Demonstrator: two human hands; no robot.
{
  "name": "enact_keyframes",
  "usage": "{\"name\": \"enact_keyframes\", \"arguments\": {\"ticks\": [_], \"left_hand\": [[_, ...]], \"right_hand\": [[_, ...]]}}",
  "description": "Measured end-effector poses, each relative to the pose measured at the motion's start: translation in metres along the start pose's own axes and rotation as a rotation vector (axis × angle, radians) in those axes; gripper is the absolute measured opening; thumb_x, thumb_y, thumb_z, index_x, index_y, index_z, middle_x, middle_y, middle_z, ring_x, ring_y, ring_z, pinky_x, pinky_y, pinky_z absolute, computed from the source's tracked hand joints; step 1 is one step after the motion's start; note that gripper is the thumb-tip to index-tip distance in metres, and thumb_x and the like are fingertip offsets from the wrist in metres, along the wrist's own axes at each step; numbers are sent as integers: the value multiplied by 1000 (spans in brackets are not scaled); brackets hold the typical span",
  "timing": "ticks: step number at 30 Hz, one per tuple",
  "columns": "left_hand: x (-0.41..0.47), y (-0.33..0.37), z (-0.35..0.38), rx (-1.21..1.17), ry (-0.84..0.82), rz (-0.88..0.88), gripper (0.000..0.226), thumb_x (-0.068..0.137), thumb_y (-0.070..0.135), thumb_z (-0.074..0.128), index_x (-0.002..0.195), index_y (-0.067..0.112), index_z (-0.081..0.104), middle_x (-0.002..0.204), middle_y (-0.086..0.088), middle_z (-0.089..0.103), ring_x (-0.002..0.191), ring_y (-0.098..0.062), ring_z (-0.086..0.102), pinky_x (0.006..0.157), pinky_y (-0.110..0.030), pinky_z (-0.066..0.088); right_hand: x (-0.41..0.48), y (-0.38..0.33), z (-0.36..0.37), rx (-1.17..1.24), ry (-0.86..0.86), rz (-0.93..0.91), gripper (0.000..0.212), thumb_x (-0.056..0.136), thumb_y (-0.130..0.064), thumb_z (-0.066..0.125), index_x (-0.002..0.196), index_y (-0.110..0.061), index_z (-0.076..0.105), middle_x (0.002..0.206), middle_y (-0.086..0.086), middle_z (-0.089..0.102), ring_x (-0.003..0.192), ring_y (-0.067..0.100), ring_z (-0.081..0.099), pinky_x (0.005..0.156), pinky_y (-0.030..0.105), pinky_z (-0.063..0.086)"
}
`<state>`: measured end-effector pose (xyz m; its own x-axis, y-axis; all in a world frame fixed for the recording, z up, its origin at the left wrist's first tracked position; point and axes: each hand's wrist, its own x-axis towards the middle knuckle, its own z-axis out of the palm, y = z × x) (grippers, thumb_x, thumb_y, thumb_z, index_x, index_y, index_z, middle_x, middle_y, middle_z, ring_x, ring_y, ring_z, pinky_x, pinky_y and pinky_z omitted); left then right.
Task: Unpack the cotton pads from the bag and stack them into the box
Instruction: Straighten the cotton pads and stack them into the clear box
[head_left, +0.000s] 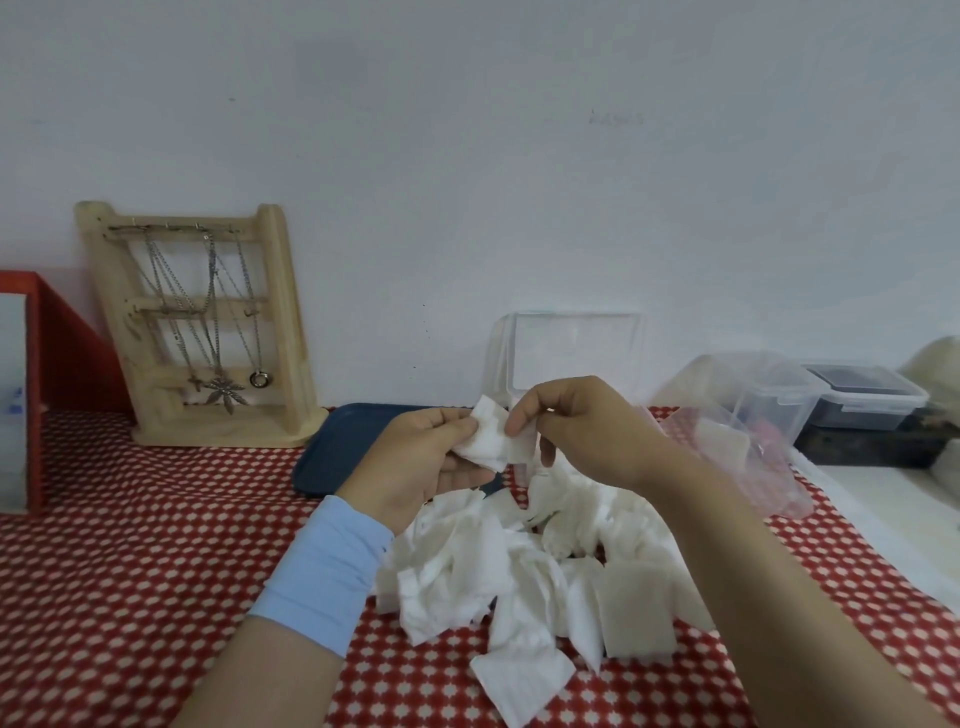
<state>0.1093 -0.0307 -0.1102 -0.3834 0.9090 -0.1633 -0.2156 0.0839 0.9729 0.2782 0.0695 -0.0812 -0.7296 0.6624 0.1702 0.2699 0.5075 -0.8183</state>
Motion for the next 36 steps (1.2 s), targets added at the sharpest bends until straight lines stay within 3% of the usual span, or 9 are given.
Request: {"name": "enact_keyframes", "arguments": {"ticks": [7, 10, 13, 16, 19, 22, 25, 31, 36], "left_hand": [[-1, -1, 1, -42, 16, -9, 21, 103, 12, 56, 112, -3, 69, 96, -15, 78, 84, -22, 78, 66, -27, 62], [-2, 0, 2, -73, -53, 10, 26, 102, 19, 59, 114, -2, 69, 101, -15, 79, 93, -24, 77, 73, -28, 63], [-4, 1, 2, 28, -82, 63, 22, 97, 12, 66, 117, 4, 69, 105, -11, 79, 99, -21, 76, 80, -27, 62], [0, 0, 2, 103, 40, 122, 20, 96, 6, 67, 116, 7, 69, 103, -7, 79, 96, -19, 77, 79, -28, 62], [1, 0, 2, 91, 59, 124, 19, 98, 8, 64, 115, 5, 71, 104, -7, 79, 97, -18, 76, 80, -27, 60], [-2, 2, 3, -41, -42, 82, 22, 100, 19, 62, 113, 3, 71, 107, -11, 77, 95, -19, 74, 77, -26, 60], [-5, 4, 4, -64, -113, 67, 30, 97, 23, 64, 117, 1, 70, 110, -11, 77, 100, -21, 75, 77, -25, 61], [-6, 5, 4, 12, -85, 65, 24, 95, 11, 67, 117, 3, 70, 107, -9, 79, 96, -18, 76, 75, -22, 60], [-7, 8, 0, -123, -76, 14, 21, 100, 12, 61, 116, 1, 68, 95, -11, 79, 87, -22, 77, 69, -26, 63]], "right_hand": [[-5, -6, -1, 31, -146, -41, 39, 85, 12, 48, 73, -13, 75, 84, 8, 75, 62, 16, 63, 68, 22, 52], [-5, -5, -1, 77, -128, -28, 38, 86, 11, 46, 72, -12, 73, 81, 17, 74, 62, 18, 65, 62, 20, 49], [-4, -4, -3, 221, -75, 5, 25, 93, 0, 53, 80, -11, 72, 74, 13, 71, 63, 18, 63, 54, 25, 38], [-3, -4, -6, 339, 19, 17, 8, 92, -6, 69, 99, -11, 70, 72, 6, 67, 63, 17, 63, 54, 28, 38], [-3, -4, -8, 340, 38, 62, 41, 85, -5, 78, 120, -21, 66, 65, 7, 65, 52, 12, 57, 52, 26, 36], [-4, -6, -7, 335, 41, 83, 55, 81, -8, 83, 128, -25, 60, 62, 9, 64, 45, 10, 51, 50, 25, 34], [-2, -5, -4, 258, 69, 72, 50, 81, -15, 84, 124, -29, 63, 63, 7, 67, 50, 12, 54, 50, 23, 38], [-1, -2, 0, 148, 171, -40, 3, 91, -18, 74, 92, -18, 76, 92, 0, 74, 53, 11, 57, 51, 13, 43], [-1, -1, -4, 315, 184, -20, 10, 94, -13, 69, 86, -14, 75, 77, -7, 70, 55, 11, 52, 48, 15, 36]]}}
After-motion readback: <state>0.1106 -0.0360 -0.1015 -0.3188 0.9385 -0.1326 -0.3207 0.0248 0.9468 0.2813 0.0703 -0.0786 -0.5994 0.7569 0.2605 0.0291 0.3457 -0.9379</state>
